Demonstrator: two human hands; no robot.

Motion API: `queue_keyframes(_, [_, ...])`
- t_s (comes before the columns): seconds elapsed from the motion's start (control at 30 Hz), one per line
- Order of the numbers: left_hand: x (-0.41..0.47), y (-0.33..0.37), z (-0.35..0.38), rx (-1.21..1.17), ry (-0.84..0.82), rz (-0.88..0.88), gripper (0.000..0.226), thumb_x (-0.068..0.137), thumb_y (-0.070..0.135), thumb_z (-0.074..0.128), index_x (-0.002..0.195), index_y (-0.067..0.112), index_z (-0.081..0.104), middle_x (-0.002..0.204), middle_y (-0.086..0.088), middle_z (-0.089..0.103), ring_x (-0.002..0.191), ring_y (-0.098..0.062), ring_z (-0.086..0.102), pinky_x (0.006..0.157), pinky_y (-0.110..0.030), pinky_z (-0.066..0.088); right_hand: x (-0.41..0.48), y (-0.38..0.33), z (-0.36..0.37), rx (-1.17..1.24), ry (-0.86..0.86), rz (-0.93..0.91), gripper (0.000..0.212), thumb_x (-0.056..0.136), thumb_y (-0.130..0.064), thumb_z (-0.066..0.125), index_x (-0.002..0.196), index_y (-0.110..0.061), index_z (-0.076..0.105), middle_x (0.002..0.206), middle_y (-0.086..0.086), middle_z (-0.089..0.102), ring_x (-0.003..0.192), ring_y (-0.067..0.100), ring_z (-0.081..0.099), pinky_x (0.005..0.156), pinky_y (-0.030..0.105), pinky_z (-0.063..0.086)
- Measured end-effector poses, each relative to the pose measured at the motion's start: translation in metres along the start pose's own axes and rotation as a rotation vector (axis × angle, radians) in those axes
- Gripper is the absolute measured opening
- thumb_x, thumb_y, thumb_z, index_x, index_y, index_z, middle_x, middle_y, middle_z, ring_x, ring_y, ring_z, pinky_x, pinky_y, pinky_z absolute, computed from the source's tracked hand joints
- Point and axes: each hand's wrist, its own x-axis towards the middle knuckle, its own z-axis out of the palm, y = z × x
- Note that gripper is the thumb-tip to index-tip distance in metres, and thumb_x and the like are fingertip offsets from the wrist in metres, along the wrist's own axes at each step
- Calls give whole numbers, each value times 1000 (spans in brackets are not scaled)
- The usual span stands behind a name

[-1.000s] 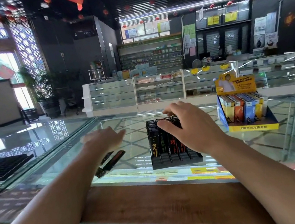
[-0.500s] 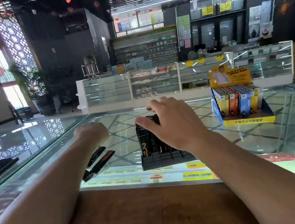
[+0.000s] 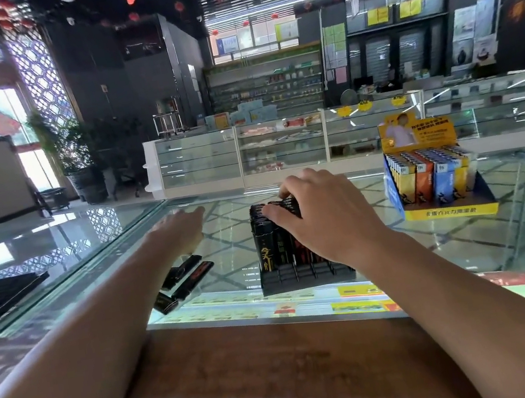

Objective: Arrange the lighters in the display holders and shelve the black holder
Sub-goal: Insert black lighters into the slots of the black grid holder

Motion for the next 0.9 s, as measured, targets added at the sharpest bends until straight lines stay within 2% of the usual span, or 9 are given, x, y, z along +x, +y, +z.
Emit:
queue_keyframes(0.07, [-3,0,-2,-85,40,-9,41,102,15,60,139,11,43,100,-9,61,93,-24,61,70,-33,45,-1,1,0,10,7,-2,57,103,-69,36,123,-24,64,114,-2,65,109,20,59,99,40,43])
queue_keyframes(0.17, [-6,2,-2,-304,87,-92,31,101,15,63,127,10,47,99,-9,61,87,-25,60,67,-35,45,-2,2,-1,30,16,-1,53,103,-67,38,121,-24,64,112,-3,64,107,19,59,98,40,43])
queue_keyframes(0.27, [-10,9,-12,-786,63,-138,25,102,19,64,123,14,51,97,-14,66,76,-23,65,59,-32,52,-3,4,-1,63,45,-11,47,104,-63,42,119,-25,65,109,-4,64,106,18,59,98,39,42])
queue_keyframes(0.33, [-18,17,-29,-1131,95,-107,27,101,23,67,125,17,57,100,-15,70,79,-21,68,59,-31,53,-4,6,-3,105,70,-18,43,105,-61,45,117,-26,66,108,-6,64,105,16,58,99,38,42])
queue_keyframes(0.47, [-35,41,-63,-1496,230,-92,31,92,33,77,115,16,69,98,-11,78,71,-12,66,53,-26,40,-4,9,-6,198,95,-12,40,105,-60,46,114,-27,67,108,-11,65,104,11,58,102,41,43])
queue_keyframes(0.6, [-47,65,-72,-1636,193,-8,24,88,40,79,99,21,69,98,-6,80,82,-17,58,52,-24,35,-7,8,-6,299,135,-6,37,100,-58,58,119,-28,67,105,-15,71,103,12,60,102,40,42])
queue_keyframes(0.73, [-56,81,-77,-1778,202,137,22,90,31,78,99,15,67,99,-16,70,59,-9,43,38,-17,32,-5,2,-5,409,223,25,37,93,-54,72,119,-28,66,92,-19,75,98,11,65,102,40,45])
queue_keyframes(0.8, [-60,87,-78,-1781,230,177,20,88,30,79,95,17,66,96,-16,71,56,-10,39,38,-18,29,-4,2,-4,469,267,33,30,92,-45,77,115,-27,68,89,-19,76,89,5,69,96,44,52])
queue_keyframes(0.9, [-63,91,-79,-1796,263,194,30,77,37,83,92,18,65,96,-18,70,55,-11,39,40,-21,27,-6,3,-4,556,256,72,22,94,-34,78,113,-28,69,87,-19,75,83,-2,68,83,36,57])
